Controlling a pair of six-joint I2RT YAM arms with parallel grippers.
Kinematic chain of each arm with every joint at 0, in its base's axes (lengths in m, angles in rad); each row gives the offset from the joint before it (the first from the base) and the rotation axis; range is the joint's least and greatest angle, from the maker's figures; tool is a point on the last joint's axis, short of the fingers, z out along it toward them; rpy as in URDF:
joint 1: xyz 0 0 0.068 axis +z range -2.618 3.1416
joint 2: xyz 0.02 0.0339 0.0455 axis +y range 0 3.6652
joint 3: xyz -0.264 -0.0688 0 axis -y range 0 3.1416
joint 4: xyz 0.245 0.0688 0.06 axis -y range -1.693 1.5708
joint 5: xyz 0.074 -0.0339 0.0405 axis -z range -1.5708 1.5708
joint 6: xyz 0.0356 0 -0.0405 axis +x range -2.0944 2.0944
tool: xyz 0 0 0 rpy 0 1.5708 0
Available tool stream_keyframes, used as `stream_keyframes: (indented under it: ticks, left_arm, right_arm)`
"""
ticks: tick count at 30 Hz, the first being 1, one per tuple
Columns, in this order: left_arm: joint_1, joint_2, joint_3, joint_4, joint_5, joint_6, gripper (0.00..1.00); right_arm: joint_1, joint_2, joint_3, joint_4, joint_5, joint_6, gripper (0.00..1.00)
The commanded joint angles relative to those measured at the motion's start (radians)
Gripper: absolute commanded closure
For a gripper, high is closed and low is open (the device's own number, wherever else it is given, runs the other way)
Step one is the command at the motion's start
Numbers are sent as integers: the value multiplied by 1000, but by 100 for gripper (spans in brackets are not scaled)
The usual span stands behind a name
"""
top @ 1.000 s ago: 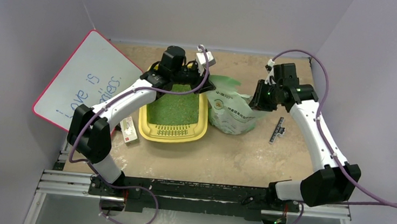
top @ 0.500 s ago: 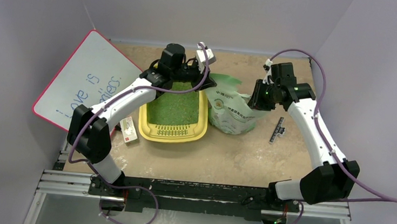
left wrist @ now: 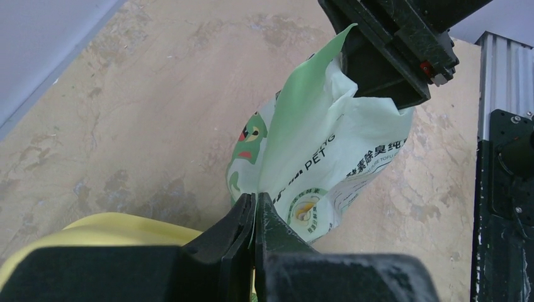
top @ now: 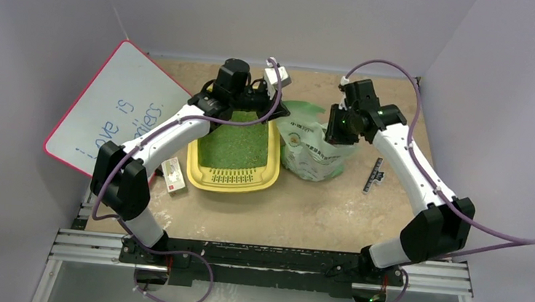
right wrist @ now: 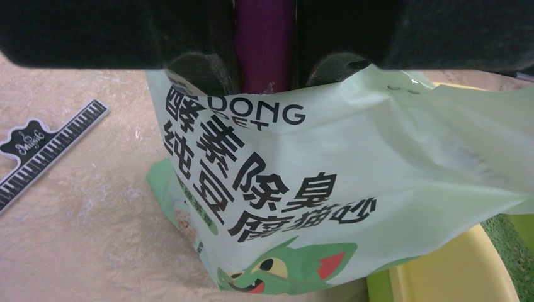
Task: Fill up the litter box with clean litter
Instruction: 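Scoop the cat litter from the cat litter bag.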
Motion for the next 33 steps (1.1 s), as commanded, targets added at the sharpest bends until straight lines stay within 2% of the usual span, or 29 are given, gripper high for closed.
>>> stream_keyframes:
  ticks: [1,5,10,18,23,29,33]
  left_arm:
    - [-2,-1,24,-5,-25,36,100]
    - [-2,17,13,-21,-46,42,100]
    - [-2,25,12,-22,-42,42,100]
    - [-2,32,22,-17,-39,37,100]
    - [-2,32,23,-19,-39,34,100]
    - [-2,28,23,-22,-39,33,100]
    - [-1,22,21,-23,-44,34,100]
  right_arm:
    - [10,64,-111,72,-48,-4,100]
    - [11,62,-182,209,-279,41,100]
    - [-4,24,-214,317,-374,99,100]
    - [-134,-61,-341,504,-603,199,100]
    - [-163,-89,-393,580,-676,251,100]
    - [-194,-123,-479,754,-745,386,100]
    - [-199,-140,-472,735,-712,391,100]
